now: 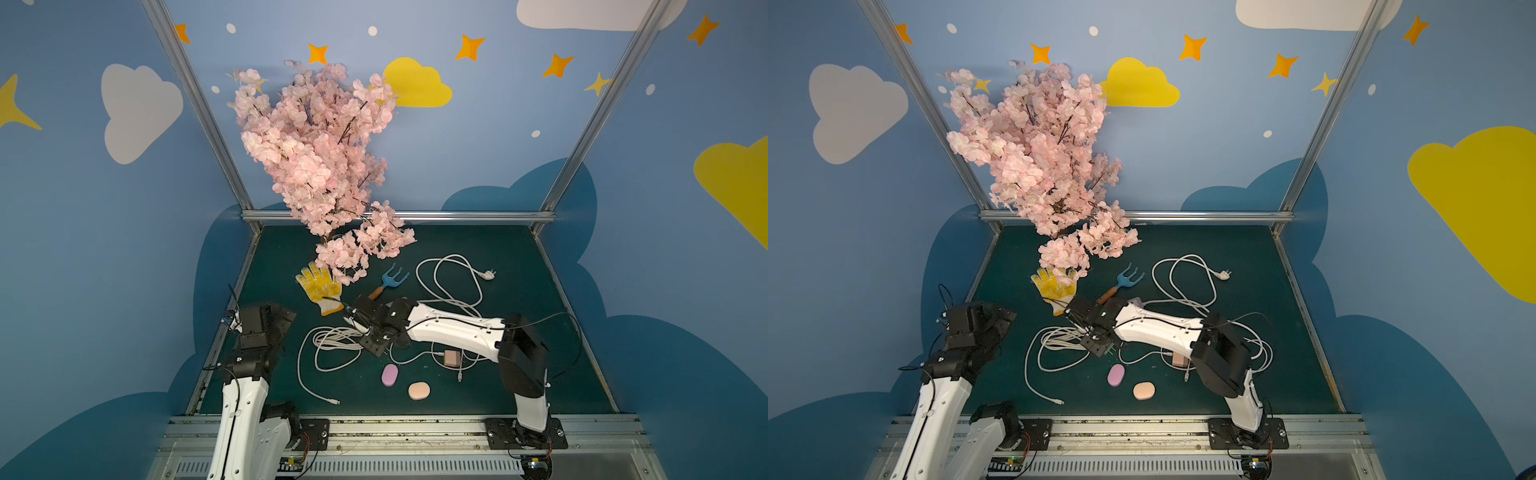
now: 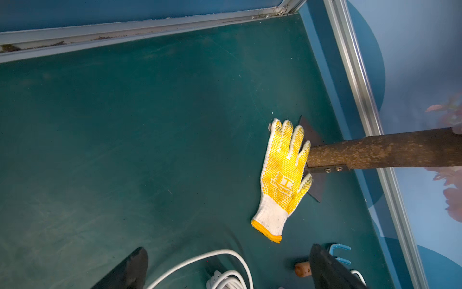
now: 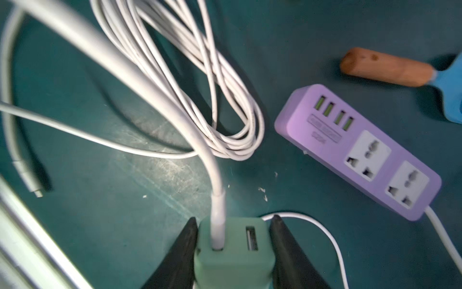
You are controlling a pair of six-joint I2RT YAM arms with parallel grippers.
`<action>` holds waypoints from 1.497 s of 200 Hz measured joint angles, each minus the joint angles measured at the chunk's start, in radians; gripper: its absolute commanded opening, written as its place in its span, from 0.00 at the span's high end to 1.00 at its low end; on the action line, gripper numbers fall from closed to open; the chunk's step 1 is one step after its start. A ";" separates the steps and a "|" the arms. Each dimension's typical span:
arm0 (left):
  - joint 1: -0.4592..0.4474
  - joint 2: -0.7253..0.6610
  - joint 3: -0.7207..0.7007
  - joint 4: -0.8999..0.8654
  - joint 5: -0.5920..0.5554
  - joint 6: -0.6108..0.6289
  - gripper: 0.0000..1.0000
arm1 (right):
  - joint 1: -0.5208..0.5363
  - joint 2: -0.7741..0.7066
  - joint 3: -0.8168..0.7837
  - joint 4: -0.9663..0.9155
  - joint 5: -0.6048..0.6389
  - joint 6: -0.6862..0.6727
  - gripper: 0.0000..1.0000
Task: Charge the bluetooth headset
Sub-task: Pick up the plug from the center of the board, then insert the plug into the socket.
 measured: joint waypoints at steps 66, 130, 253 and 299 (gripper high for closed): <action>-0.006 0.024 -0.119 0.117 0.148 -0.013 0.37 | -0.188 -0.301 -0.489 0.531 -0.058 0.148 1.00; -0.167 0.109 -0.143 0.161 0.179 -0.059 0.58 | -0.338 -0.322 -0.652 0.914 0.045 0.248 1.00; -0.370 0.496 0.089 0.264 0.205 -0.122 0.74 | -0.379 -0.077 -0.635 1.226 0.070 0.253 1.00; -0.401 0.675 0.147 0.322 0.272 -0.148 0.96 | -0.379 -0.059 -0.635 1.274 0.074 0.258 1.00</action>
